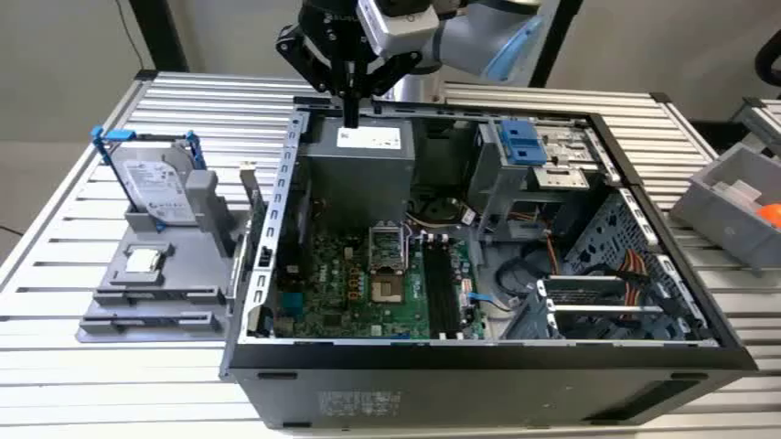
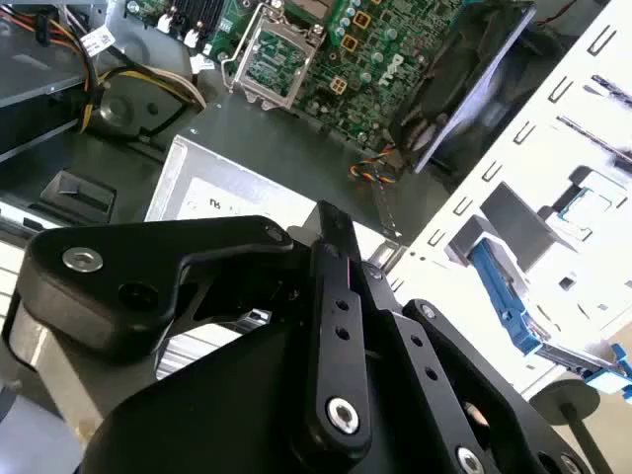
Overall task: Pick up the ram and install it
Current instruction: 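Reach for the ram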
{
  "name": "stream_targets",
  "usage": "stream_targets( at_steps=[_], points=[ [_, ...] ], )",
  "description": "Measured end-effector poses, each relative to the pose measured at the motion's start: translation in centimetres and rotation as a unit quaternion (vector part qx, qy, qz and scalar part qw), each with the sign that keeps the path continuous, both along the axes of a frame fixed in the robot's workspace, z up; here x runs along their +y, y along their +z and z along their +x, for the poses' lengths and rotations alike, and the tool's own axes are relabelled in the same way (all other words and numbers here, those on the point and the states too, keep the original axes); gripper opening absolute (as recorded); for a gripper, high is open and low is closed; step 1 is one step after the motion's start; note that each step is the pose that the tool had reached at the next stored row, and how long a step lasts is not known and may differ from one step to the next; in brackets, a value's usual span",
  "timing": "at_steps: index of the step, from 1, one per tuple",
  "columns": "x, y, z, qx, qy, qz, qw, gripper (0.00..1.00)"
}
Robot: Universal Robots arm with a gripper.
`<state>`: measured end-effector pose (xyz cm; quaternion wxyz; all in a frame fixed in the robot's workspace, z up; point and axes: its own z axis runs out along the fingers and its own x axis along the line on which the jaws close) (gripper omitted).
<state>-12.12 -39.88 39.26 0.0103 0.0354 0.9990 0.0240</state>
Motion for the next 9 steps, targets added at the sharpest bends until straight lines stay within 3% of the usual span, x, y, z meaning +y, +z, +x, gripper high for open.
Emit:
stream_targets(
  at_steps=[9],
  points=[
    [0.01, 0.00, -0.19, 0.0000, 0.000, 0.0000, 1.00000, 0.00]
  ],
)
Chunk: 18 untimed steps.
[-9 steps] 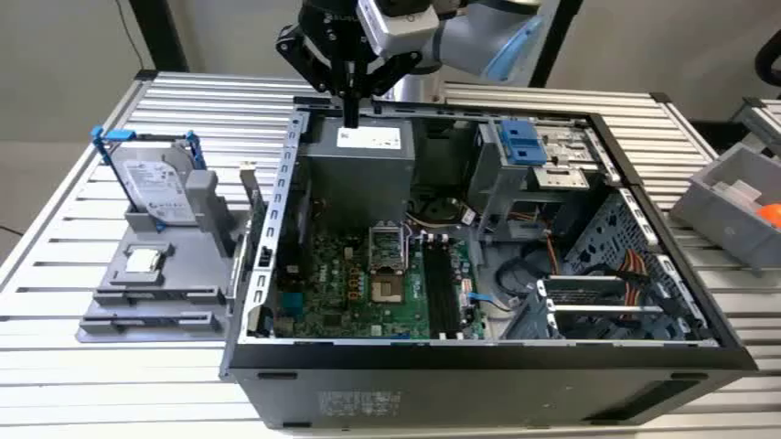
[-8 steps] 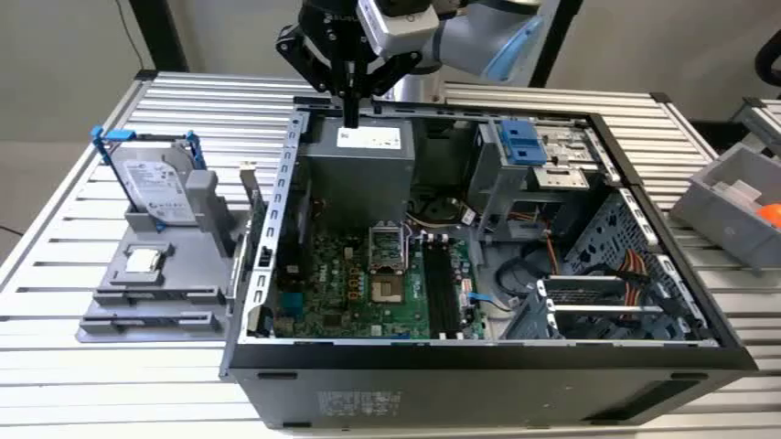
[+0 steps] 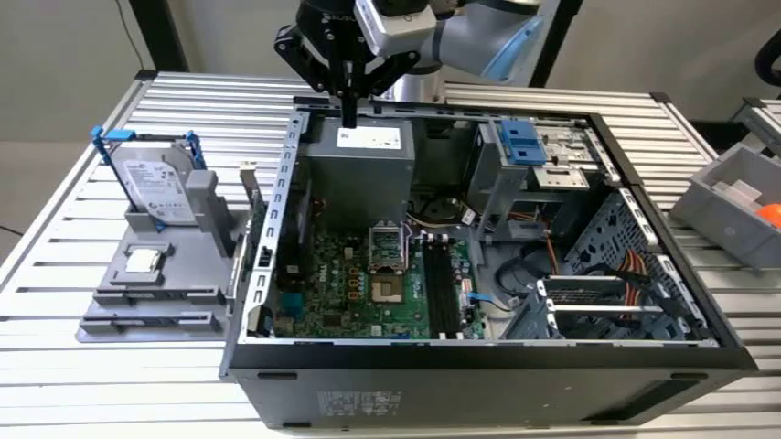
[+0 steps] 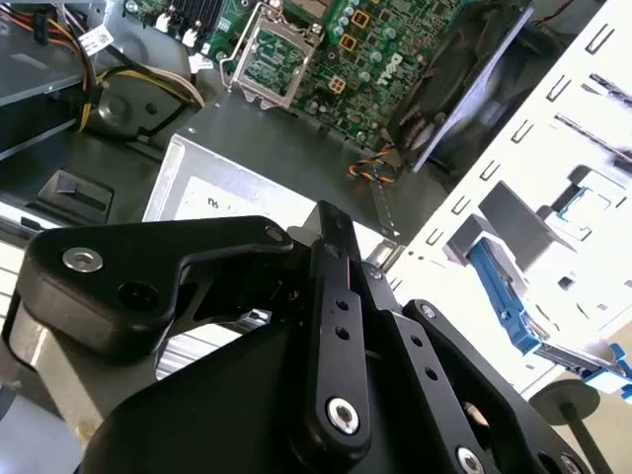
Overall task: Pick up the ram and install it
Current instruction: 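Reach for the ram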
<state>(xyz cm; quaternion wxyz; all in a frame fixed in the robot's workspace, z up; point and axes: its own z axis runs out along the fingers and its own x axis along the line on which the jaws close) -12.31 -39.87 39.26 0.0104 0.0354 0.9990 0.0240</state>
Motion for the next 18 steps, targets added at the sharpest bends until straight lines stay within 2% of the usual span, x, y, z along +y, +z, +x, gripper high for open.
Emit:
stream_targets(
  at_steps=[18],
  points=[
    [0.09, 0.00, -1.37, 0.0000, 0.000, 0.0000, 1.00000, 0.00]
  ],
)
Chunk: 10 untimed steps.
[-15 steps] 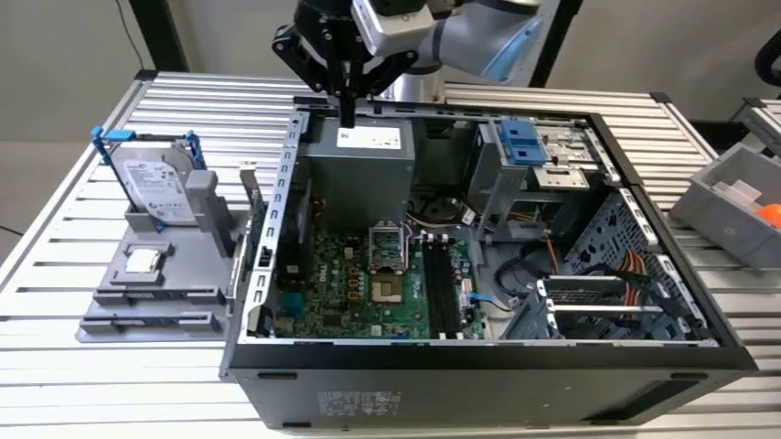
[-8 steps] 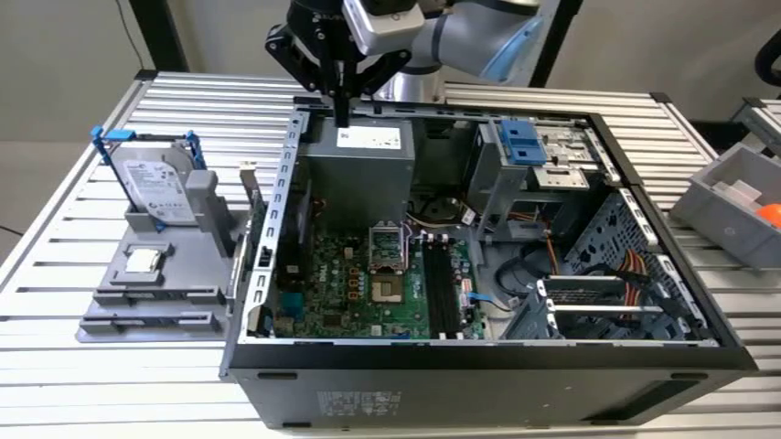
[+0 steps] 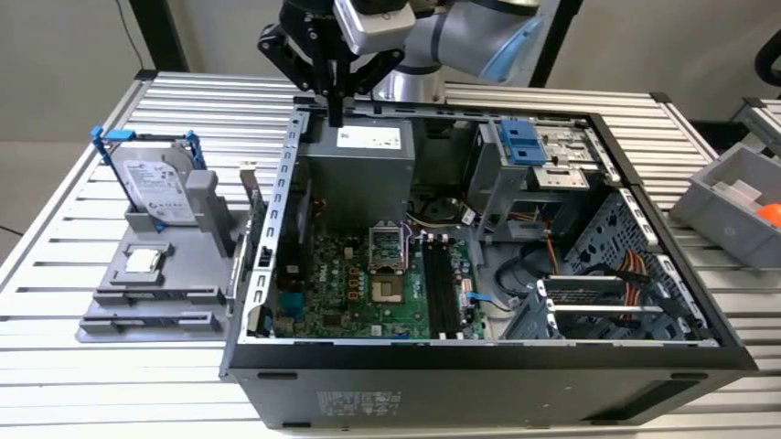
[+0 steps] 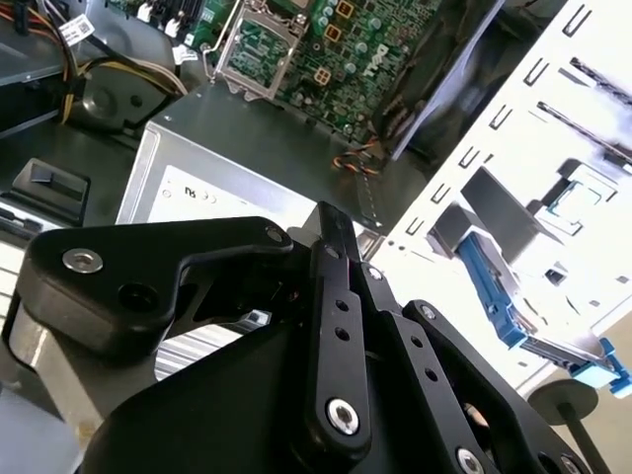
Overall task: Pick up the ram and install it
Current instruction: 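Reach for the ram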
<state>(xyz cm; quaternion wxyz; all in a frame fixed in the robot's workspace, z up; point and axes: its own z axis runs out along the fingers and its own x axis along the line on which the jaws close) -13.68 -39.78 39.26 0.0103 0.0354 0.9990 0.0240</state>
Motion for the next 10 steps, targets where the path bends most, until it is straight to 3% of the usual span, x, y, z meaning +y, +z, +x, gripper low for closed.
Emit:
stream_targets(
  at_steps=[10],
  points=[
    [0.01, 0.00, -0.66, 0.0000, 0.000, 0.0000, 1.00000, 0.00]
  ],
)
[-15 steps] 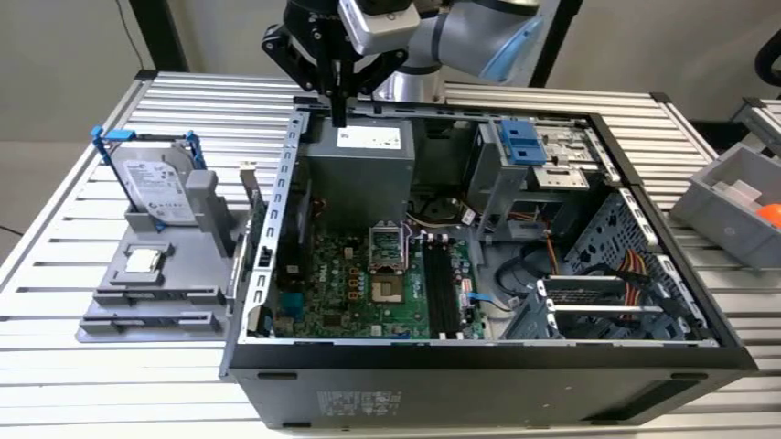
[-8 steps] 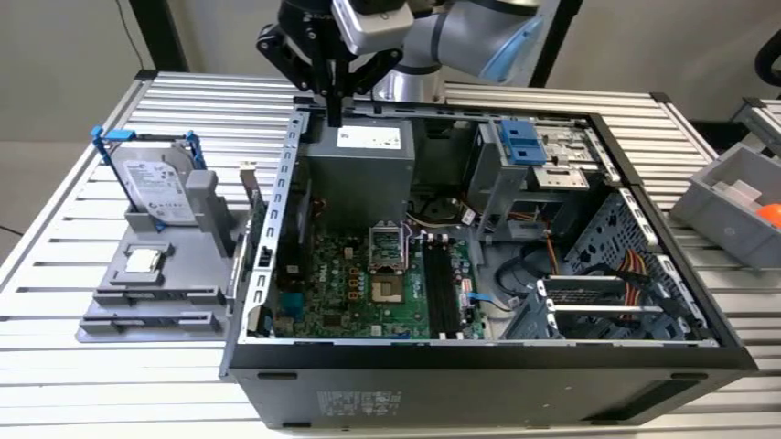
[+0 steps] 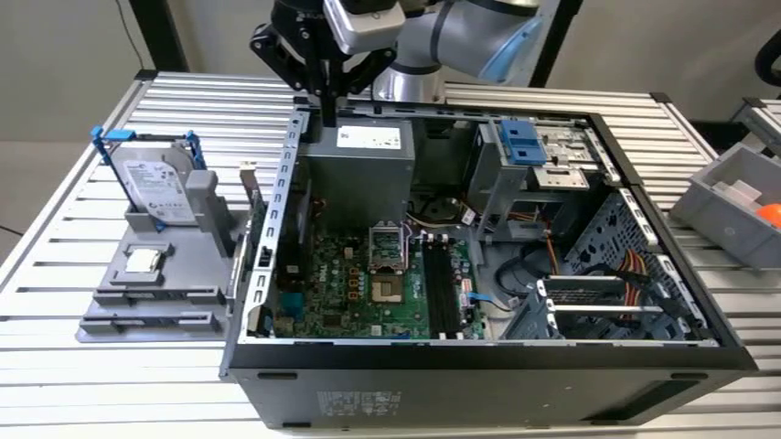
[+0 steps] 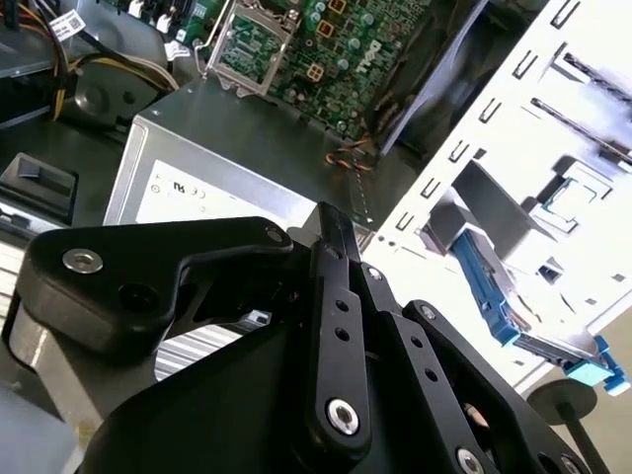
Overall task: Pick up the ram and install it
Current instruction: 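Reach for the ram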
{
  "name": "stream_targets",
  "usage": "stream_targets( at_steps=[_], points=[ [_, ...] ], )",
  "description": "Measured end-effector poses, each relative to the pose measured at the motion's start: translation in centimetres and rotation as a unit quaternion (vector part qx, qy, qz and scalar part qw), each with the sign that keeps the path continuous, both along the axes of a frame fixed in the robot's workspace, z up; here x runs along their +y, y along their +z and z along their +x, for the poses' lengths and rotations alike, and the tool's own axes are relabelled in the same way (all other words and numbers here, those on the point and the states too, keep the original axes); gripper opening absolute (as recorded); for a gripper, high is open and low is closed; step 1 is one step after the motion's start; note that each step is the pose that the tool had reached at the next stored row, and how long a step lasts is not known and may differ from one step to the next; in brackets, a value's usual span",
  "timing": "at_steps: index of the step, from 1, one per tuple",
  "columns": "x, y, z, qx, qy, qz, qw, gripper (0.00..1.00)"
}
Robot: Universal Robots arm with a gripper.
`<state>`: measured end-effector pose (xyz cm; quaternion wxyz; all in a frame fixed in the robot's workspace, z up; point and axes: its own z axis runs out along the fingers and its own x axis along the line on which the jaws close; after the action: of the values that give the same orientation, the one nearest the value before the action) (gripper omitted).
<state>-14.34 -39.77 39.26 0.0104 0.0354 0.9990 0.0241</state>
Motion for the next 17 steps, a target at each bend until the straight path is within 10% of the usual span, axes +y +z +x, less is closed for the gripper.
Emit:
stream_targets(
  at_steps=[17],
  points=[
    [0.04, 0.00, -1.41, 0.0000, 0.000, 0.0000, 1.00000, 0.00]
  ],
)
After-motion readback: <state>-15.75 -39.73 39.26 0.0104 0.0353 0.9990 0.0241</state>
